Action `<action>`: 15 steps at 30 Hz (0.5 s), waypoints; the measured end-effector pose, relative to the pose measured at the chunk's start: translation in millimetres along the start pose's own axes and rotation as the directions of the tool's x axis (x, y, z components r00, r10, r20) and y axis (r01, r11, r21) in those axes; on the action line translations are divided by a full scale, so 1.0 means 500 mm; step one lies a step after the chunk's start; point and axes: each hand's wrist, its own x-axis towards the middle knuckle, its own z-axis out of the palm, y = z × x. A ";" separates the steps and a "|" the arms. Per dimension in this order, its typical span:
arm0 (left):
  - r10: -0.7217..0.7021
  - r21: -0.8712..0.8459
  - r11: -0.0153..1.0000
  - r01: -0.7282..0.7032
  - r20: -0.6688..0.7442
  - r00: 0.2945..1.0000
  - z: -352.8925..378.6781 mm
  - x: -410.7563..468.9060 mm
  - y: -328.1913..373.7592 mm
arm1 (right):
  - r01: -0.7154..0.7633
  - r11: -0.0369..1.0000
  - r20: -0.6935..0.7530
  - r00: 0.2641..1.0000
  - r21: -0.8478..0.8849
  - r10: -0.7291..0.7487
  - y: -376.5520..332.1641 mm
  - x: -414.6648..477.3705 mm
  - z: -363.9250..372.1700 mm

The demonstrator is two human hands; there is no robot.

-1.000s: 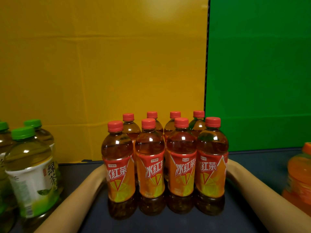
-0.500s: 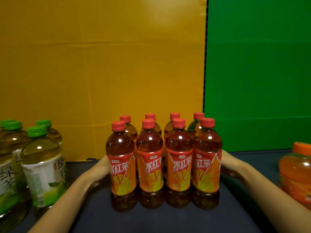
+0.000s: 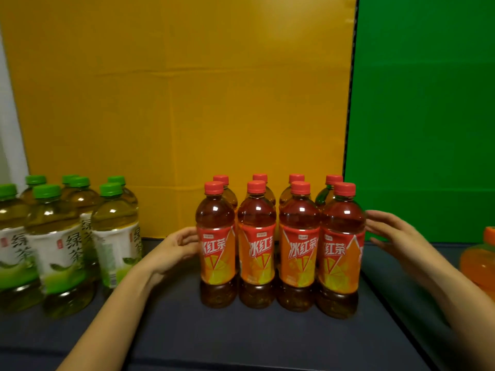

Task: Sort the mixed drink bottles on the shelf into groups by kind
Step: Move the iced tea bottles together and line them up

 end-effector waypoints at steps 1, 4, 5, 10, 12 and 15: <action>0.008 -0.013 1.000 -0.009 -0.051 0.999 -0.003 -0.009 0.002 | 0.070 0.996 -0.106 0.991 -0.060 -0.076 -0.003 -0.007 -0.005; 0.101 0.051 0.995 -0.091 -0.236 0.967 -0.006 -0.051 0.011 | 0.307 0.933 -0.218 0.913 -0.187 -0.344 -0.029 -0.042 -0.009; 0.165 0.105 0.985 -0.140 -0.289 0.943 -0.007 -0.070 0.015 | 0.359 0.914 -0.196 0.898 -0.188 -0.393 -0.045 -0.057 -0.001; 0.449 0.330 0.888 -0.320 -0.475 0.756 -0.049 -0.173 0.015 | 0.495 0.856 0.047 0.868 -0.151 -0.494 -0.127 -0.144 0.115; 0.496 0.376 0.865 -0.333 -0.534 0.685 -0.079 -0.204 0.003 | 0.514 0.841 0.118 0.857 -0.166 -0.501 -0.146 -0.171 0.180; 0.487 0.391 0.870 -0.300 -0.592 0.642 -0.138 -0.225 -0.026 | 0.532 0.827 0.199 0.844 -0.184 -0.498 -0.153 -0.195 0.278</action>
